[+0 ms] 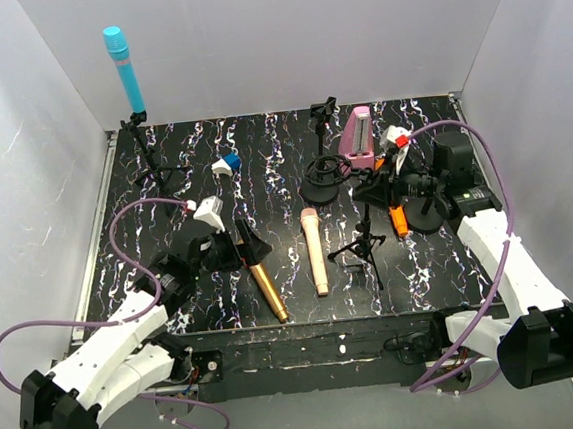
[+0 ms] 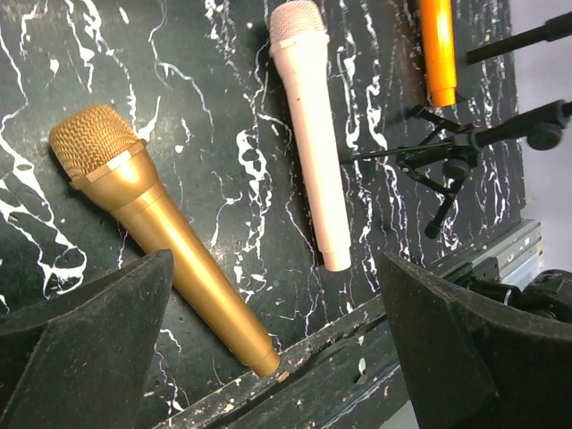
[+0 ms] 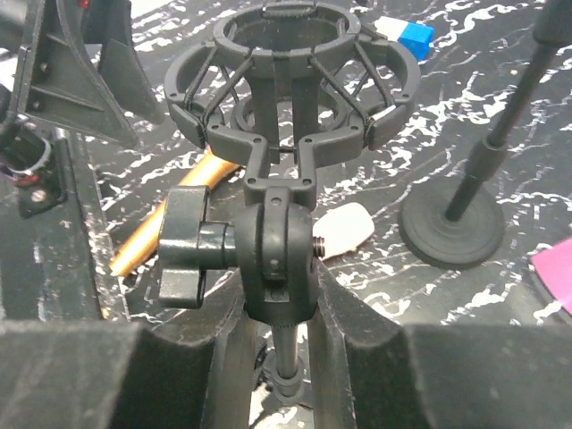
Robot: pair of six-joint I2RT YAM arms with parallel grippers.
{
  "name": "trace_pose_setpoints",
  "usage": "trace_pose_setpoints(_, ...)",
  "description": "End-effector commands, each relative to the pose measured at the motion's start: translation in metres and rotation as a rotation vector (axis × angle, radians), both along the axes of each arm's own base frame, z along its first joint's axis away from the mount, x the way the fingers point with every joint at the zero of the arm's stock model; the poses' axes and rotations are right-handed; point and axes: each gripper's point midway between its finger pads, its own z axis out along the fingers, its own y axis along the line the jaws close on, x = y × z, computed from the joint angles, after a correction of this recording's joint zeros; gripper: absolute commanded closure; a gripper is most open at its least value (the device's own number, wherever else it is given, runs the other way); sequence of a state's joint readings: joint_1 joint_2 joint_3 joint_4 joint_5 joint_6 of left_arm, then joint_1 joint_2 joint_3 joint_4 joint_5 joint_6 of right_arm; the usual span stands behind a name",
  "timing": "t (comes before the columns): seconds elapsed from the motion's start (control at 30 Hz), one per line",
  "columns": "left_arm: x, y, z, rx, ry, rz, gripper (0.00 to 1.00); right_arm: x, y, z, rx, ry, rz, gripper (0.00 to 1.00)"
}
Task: Attach the microphones to the stand
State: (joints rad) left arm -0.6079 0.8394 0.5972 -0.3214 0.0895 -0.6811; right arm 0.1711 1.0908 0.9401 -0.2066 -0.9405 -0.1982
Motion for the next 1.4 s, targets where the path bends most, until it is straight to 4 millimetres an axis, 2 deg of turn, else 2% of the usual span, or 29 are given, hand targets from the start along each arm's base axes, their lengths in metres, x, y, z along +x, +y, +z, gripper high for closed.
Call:
trace_pose_setpoints(0.0,0.0,0.003,-0.022,0.003,0.103,0.066,0.02,-0.004,0.001,0.009,-0.003,-0.099,0.044,0.97)
trace_pose_setpoints(0.07,-0.001,0.005,-0.031,0.01,0.142,0.091,0.02,-0.011,-0.001,0.002,-0.027,-0.094,0.065,0.93)
trace_pose_setpoints(0.1,-0.001,0.006,-0.035,0.01,0.159,0.104,0.02,-0.017,-0.002,-0.002,-0.039,-0.083,0.076,0.86)
trace_pose_setpoints(0.17,-0.003,0.006,-0.042,0.007,0.185,0.121,0.02,-0.028,-0.005,-0.011,-0.066,-0.067,0.099,0.72)
trace_pose_setpoints(0.3,-0.003,0.008,-0.051,0.007,0.228,0.158,0.02,-0.049,-0.009,-0.016,-0.08,-0.069,0.147,0.31)
trace_pose_setpoints(0.37,-0.003,0.009,-0.058,0.018,0.255,0.177,0.02,-0.058,-0.012,-0.019,-0.077,-0.073,0.167,0.19)
trace_pose_setpoints(0.67,-0.002,0.012,-0.096,0.128,0.39,0.242,0.09,-0.073,-0.028,-0.028,-0.093,-0.119,0.15,0.14)
trace_pose_setpoints(0.97,0.006,0.008,-0.114,0.244,0.409,0.258,0.11,-0.078,-0.047,-0.04,-0.031,-0.11,0.08,0.13)
trace_pose_setpoints(1.0,0.006,0.007,-0.118,0.264,0.415,0.258,0.15,-0.077,-0.05,-0.042,-0.028,-0.104,0.066,0.13)
trace_pose_setpoints(1.1,0.008,0.006,-0.127,0.316,0.43,0.261,0.16,-0.077,-0.056,-0.045,-0.03,-0.108,0.041,0.13)
trace_pose_setpoints(1.37,0.015,0.011,-0.141,0.423,0.442,0.301,0.35,-0.08,-0.058,-0.043,-0.013,-0.121,0.04,0.14)
